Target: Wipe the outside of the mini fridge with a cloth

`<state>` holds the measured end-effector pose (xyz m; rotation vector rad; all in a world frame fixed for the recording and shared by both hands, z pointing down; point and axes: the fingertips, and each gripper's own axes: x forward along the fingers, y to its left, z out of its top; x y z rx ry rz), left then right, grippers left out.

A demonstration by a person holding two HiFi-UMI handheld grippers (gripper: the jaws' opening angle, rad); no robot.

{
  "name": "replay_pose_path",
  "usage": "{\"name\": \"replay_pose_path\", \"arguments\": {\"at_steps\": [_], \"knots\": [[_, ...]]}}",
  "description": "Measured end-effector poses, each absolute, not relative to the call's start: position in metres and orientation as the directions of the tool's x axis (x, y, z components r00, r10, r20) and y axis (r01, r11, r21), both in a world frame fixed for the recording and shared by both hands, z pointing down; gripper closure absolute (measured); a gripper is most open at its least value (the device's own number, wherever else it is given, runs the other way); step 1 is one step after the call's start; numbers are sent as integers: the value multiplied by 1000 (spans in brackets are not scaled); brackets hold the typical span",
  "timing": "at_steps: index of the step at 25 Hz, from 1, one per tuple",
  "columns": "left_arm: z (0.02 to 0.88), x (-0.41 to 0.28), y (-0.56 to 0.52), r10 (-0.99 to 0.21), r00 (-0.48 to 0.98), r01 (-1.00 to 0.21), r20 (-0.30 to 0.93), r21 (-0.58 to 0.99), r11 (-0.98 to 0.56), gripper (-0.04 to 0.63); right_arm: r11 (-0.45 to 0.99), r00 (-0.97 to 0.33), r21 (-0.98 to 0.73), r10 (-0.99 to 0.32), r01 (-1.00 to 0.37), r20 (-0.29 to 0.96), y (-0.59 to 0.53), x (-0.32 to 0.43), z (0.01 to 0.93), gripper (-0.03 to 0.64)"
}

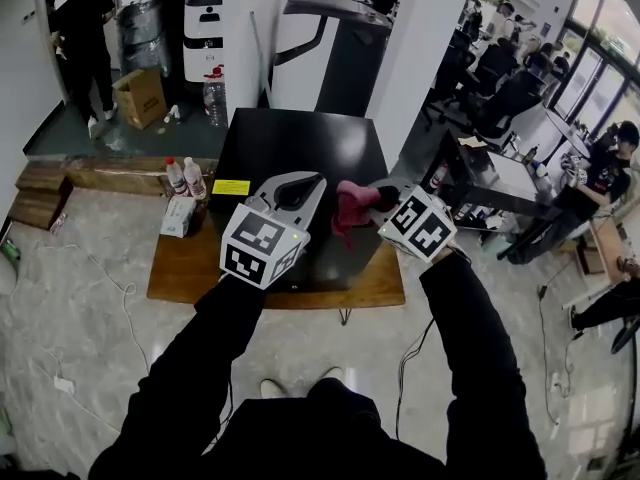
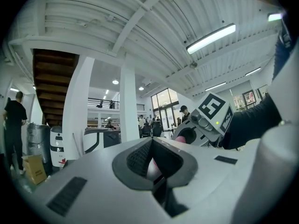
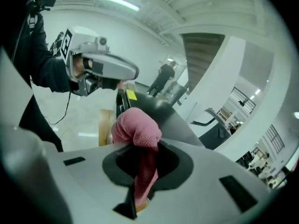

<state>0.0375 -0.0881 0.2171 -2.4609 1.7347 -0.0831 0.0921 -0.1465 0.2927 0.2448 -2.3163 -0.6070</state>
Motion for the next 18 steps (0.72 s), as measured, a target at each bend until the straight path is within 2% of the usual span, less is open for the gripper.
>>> {"name": "replay_pose_path", "arguments": {"at_steps": [4,9,14,18], "knots": [[219,32,-60,-946,318,-944,-68,-115,-309,591,842,-845,509,-396,-178,359,-118,105,257,571],[231,30,-26,-954,276,-961,-117,-67,-269,590,823,-899,473,-420,-316,129,-79,125,250,571],[253,41,11,-972,184,-980,-145,-109,-169,591,833,-914,424,-404,-355,28,-44,137,272,571],[276,41,32,-988,85,-991,-129,-110,-71,591,855,-934,424,-352,-297,55,-21,121,299,571]]}}
